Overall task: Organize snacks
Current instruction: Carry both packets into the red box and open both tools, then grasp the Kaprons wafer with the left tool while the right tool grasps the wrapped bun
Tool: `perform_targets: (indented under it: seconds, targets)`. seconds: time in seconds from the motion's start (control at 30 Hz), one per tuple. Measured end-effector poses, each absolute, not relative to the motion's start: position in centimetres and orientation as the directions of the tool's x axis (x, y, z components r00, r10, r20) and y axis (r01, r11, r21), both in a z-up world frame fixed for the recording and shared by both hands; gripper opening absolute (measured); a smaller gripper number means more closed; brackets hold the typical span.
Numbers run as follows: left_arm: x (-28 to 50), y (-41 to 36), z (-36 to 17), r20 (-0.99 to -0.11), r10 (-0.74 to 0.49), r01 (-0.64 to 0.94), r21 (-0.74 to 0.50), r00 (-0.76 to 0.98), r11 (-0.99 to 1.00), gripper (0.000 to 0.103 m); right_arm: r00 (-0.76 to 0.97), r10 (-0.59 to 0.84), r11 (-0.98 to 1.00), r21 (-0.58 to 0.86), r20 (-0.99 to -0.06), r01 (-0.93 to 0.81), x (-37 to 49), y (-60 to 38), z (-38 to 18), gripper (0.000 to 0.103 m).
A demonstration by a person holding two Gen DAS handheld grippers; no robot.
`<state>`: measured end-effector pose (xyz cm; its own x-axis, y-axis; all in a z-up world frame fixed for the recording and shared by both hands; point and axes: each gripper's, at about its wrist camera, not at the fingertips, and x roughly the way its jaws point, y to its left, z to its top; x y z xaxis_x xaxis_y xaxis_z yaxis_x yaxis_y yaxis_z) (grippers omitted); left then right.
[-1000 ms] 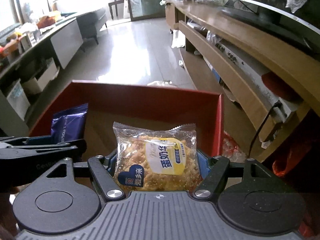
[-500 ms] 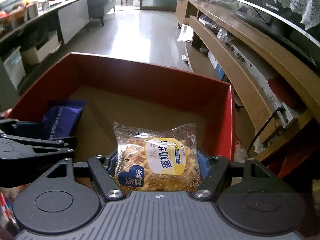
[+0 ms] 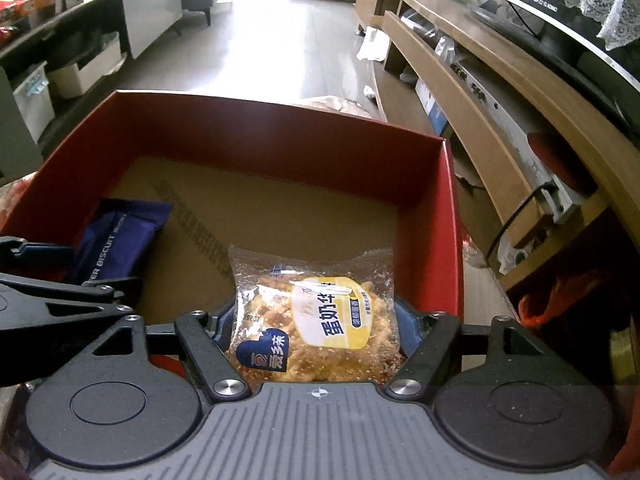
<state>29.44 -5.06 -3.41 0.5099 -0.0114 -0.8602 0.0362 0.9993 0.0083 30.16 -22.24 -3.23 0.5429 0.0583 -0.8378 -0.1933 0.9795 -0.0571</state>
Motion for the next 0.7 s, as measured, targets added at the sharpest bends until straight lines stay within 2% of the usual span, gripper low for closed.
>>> perform_targets:
  seconds: [0.1,0.27,0.7]
  targets:
    - [29.4,-4.7,-2.6,-0.849,-0.014,0.025,-0.002,0.528,1.000,0.065,0.564,0.053,0.981,-0.063,-0.824,-0.184,30.2,-22.3,-2.7,0.086]
    - [29.1,-4.2,-1.3,-0.831,-0.013,0.010,-0.009,0.557,1.000,0.072,0.614,0.051,0.984,-0.066,-0.788,-0.166,30.0,-22.4,-1.5,0.089]
    - [26.5,-3.5,1.6,-0.792,-0.030,0.014,-0.027,0.609,1.000,0.077,0.692,0.052,0.992,-0.045,-0.720,-0.121,28.4,-23.3,1.0,0.096]
